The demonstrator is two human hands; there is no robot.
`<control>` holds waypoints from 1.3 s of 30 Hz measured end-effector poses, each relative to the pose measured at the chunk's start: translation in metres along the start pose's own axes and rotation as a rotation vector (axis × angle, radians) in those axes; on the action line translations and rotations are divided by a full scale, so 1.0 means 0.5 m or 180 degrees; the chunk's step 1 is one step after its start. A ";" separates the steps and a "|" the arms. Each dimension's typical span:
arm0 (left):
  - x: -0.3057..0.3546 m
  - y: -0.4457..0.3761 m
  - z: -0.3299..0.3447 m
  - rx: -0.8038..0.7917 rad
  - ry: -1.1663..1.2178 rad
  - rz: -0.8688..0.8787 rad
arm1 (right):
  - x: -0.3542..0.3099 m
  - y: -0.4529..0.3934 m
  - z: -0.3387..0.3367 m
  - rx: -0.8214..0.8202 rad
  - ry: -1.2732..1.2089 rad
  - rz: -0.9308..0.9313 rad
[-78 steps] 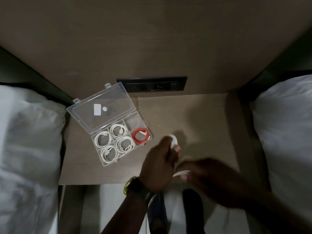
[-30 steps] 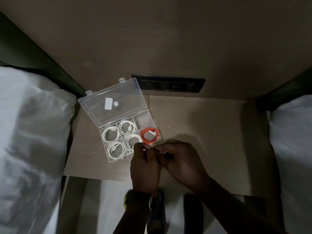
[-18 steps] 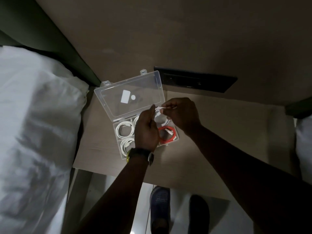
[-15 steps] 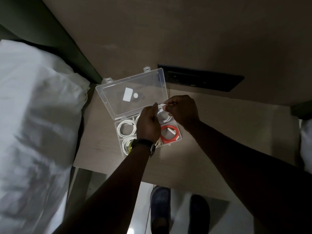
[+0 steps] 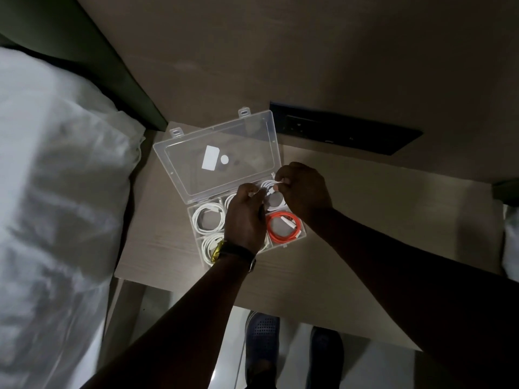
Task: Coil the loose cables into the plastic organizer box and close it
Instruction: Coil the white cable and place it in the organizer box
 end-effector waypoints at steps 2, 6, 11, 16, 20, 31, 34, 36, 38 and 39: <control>0.003 0.005 0.000 -0.0121 -0.0055 0.0048 | 0.002 -0.003 -0.003 -0.0020 0.0373 -0.0323; 0.008 0.023 0.005 -0.0518 -0.0306 0.0121 | 0.003 -0.005 -0.007 -0.0191 0.1066 -0.0979; 0.017 0.022 0.006 -0.0694 -0.0602 0.0267 | 0.020 0.022 -0.011 -0.0410 0.1641 -0.1482; 0.022 0.021 0.019 -0.1143 -0.0873 0.0317 | 0.011 0.050 -0.007 -0.0776 0.1641 -0.0971; 0.023 0.029 0.017 -0.1345 -0.0955 0.0551 | 0.001 0.060 -0.003 -0.0956 0.1740 -0.0422; 0.022 0.034 -0.025 -0.0752 -0.0073 0.0427 | 0.014 0.080 -0.013 -0.0676 0.0981 -0.0706; 0.013 0.045 -0.037 -0.0231 0.0147 0.0436 | 0.017 0.077 -0.009 -0.0343 0.0894 -0.0750; -0.007 0.050 -0.062 0.0312 0.0389 0.0164 | 0.011 0.061 -0.018 -0.0103 0.0614 -0.0663; -0.051 0.047 -0.103 0.1027 0.0612 -0.0412 | -0.006 0.029 -0.030 0.0035 0.0051 -0.0307; -0.082 0.041 -0.126 0.1387 0.0655 -0.0789 | -0.019 0.007 -0.039 -0.0035 -0.0290 -0.0045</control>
Point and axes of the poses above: each hand's wrist, its own y-axis away from the middle knuckle, its own z-axis out of the palm, x = y × z, the point moved 1 cm from there along -y, towards the middle knuckle, and after that the axes turned 12 degrees about z, right-handed, at the moved point
